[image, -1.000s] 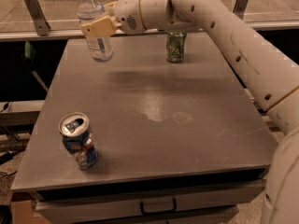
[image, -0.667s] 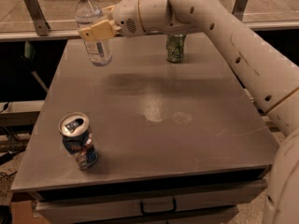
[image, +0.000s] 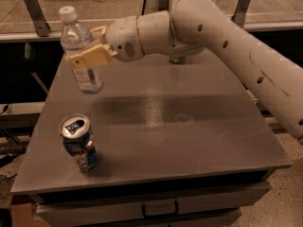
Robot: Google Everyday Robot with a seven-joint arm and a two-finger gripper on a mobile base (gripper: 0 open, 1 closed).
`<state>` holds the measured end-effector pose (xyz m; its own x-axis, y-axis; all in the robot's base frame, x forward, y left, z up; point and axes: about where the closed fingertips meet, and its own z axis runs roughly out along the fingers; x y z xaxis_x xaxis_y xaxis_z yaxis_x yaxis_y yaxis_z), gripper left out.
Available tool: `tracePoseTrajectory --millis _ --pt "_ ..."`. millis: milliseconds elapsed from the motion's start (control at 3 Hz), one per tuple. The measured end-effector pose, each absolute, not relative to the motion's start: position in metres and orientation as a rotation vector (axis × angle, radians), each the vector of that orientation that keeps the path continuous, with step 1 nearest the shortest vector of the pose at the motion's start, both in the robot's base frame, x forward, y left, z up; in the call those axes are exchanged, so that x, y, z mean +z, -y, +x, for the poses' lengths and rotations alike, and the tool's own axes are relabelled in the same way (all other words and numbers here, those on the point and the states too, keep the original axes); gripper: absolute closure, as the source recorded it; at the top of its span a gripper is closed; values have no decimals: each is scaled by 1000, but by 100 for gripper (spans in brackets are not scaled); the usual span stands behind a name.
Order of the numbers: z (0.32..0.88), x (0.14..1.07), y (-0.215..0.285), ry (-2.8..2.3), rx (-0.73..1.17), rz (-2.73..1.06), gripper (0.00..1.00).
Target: Move blue plastic bottle near redbull can
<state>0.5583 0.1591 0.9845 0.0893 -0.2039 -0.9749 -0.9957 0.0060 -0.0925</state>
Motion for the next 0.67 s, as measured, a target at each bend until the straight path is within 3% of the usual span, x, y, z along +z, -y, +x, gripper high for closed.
tracePoseTrajectory --millis 667 --pt "477 965 -149 -1258 1100 -1454 100"
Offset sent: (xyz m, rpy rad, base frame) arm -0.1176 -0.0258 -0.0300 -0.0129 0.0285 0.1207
